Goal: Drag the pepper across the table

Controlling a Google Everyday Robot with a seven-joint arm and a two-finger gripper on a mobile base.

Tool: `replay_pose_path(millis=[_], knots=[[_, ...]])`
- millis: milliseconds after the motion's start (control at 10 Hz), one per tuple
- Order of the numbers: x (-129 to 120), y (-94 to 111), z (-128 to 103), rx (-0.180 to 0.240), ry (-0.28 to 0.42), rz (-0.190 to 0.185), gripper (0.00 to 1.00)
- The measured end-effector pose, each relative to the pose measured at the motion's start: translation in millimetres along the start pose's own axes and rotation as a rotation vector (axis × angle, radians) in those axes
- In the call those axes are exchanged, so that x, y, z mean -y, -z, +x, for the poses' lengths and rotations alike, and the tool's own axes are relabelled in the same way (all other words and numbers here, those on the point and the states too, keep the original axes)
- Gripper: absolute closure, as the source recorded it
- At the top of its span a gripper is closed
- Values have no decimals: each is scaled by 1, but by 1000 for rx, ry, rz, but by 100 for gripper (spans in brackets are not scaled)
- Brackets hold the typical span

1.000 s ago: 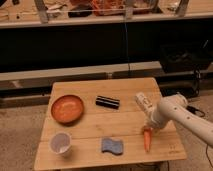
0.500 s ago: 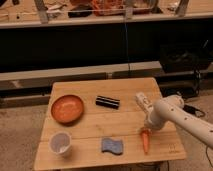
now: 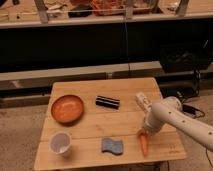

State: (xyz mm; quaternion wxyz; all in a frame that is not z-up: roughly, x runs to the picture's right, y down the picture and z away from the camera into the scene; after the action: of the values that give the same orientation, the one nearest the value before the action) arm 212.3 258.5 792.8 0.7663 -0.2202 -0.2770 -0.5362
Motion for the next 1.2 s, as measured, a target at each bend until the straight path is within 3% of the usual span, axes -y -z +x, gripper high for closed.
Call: replay_pose_path(millis=[200,500,600,800,1200], knots=[[0,1,-2,-4,8,-5,32],[2,1,-4,-11,21,-9,45],[1,2,-4,-14,25,-11,41],[-3,3,-6,-19,28,-13,25],[-1,4,-1,-18,35,-18,20]])
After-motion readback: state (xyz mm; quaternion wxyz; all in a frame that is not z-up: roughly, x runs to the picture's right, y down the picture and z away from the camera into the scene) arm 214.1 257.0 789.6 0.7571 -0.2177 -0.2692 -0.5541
